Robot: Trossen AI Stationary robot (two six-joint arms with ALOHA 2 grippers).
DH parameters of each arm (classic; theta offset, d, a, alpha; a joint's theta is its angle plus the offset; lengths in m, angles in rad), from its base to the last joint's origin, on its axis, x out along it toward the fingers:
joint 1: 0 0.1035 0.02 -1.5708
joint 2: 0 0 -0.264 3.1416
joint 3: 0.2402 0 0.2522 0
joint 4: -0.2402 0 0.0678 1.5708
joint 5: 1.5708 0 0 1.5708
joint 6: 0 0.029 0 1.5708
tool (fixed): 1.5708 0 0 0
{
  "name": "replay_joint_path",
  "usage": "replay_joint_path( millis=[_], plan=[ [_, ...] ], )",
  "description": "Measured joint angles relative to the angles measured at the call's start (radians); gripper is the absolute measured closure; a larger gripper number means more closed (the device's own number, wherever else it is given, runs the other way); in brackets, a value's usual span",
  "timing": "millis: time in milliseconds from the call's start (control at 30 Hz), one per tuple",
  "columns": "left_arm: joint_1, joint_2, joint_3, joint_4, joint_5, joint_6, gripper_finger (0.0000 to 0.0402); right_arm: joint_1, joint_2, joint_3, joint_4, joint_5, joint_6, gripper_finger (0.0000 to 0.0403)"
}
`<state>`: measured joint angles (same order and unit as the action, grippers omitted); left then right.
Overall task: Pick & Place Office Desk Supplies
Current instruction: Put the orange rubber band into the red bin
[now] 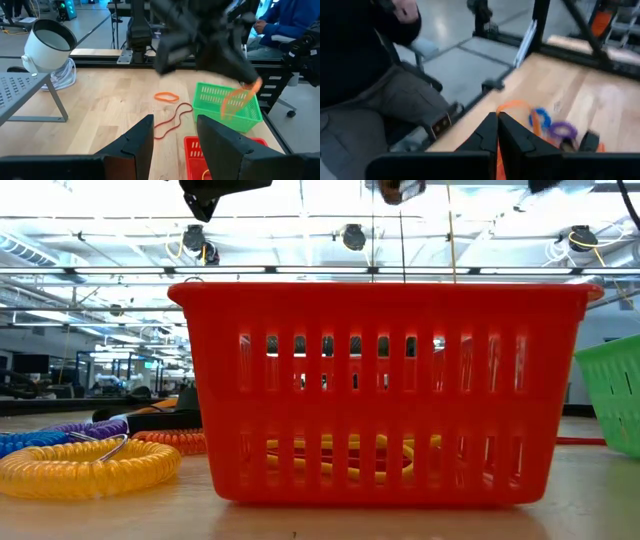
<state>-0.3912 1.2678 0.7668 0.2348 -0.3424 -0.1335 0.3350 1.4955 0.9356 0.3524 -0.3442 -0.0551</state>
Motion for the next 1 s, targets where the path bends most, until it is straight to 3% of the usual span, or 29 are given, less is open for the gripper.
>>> replay_joint_path(
  millis=[600, 1000],
  plan=[
    [0.0, 0.0, 0.0, 0.002, 0.0, -0.001, 0.0245, 0.007, 0.299, 0.0, 0.216, 0.001, 0.001, 0.0403],
    [0.0, 0.0, 0.0, 0.002, 0.001, -0.001, 0.0245, 0.0, 0.334, 0.0, 0.227, 0.029, 0.005, 0.0391]
  ],
)
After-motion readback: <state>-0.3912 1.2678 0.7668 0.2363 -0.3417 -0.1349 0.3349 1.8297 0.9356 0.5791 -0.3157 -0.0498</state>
